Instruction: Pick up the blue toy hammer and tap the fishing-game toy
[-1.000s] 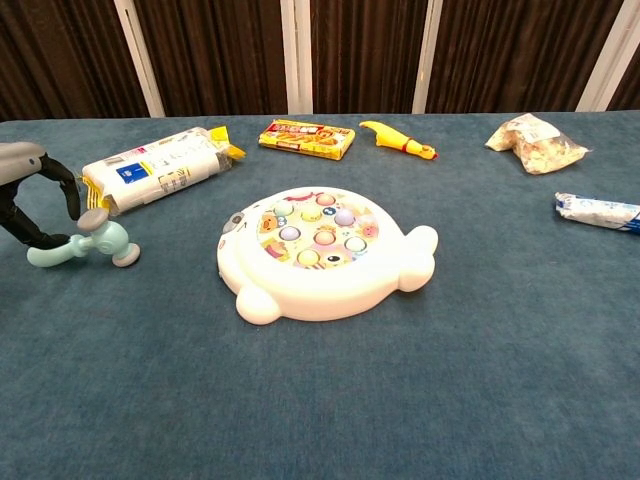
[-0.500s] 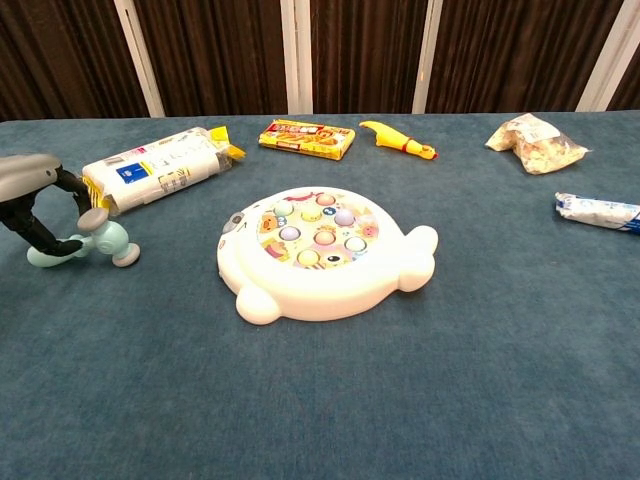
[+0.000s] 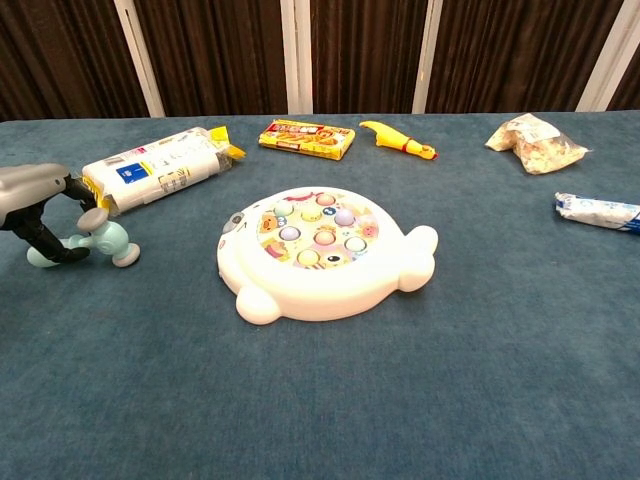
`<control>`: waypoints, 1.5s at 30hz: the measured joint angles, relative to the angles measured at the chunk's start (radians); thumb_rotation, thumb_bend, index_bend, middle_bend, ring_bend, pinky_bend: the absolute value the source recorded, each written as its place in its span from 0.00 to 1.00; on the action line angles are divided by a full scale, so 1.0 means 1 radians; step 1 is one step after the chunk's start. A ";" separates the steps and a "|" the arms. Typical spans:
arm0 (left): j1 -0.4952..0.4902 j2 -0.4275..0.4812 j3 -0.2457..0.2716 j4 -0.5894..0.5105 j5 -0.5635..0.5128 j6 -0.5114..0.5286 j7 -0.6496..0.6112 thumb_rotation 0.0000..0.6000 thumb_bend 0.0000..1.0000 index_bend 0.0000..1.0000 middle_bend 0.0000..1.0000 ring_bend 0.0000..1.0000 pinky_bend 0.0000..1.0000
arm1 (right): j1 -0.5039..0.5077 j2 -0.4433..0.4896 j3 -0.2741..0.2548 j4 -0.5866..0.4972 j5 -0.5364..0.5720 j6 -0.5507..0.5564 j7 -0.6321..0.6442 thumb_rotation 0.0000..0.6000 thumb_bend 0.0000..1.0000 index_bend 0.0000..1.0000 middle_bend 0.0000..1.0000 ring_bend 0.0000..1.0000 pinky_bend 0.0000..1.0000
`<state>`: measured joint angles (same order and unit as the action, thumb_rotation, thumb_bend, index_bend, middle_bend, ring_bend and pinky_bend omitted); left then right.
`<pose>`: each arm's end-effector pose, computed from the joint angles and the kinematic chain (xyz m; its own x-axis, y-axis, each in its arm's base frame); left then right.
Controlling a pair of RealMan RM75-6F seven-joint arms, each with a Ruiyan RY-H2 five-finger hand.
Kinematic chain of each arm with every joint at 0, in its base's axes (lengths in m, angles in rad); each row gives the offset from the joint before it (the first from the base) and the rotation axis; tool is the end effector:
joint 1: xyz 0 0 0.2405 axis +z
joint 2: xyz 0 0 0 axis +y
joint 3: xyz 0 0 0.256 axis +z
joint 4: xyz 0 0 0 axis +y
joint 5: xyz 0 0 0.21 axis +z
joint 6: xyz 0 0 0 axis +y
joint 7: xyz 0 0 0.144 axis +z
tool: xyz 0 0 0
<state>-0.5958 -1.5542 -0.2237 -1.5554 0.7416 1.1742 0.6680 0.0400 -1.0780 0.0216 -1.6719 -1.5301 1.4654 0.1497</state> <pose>-0.2176 0.3240 0.0089 0.4543 0.2781 0.8463 0.8718 0.0565 -0.4866 -0.3092 -0.1604 0.1585 0.2375 -0.0676 0.9690 -0.9710 0.0117 0.2388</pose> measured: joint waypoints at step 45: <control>-0.002 -0.021 0.016 0.022 0.122 0.052 -0.097 1.00 0.63 0.61 0.55 0.38 0.51 | -0.005 0.001 -0.004 -0.005 -0.011 0.013 -0.007 1.00 0.26 0.00 0.00 0.00 0.00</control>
<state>-0.5976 -1.5747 -0.2080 -1.5332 0.8634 1.2261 0.5714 0.0345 -1.0771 0.0180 -1.6770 -1.5409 1.4789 0.1427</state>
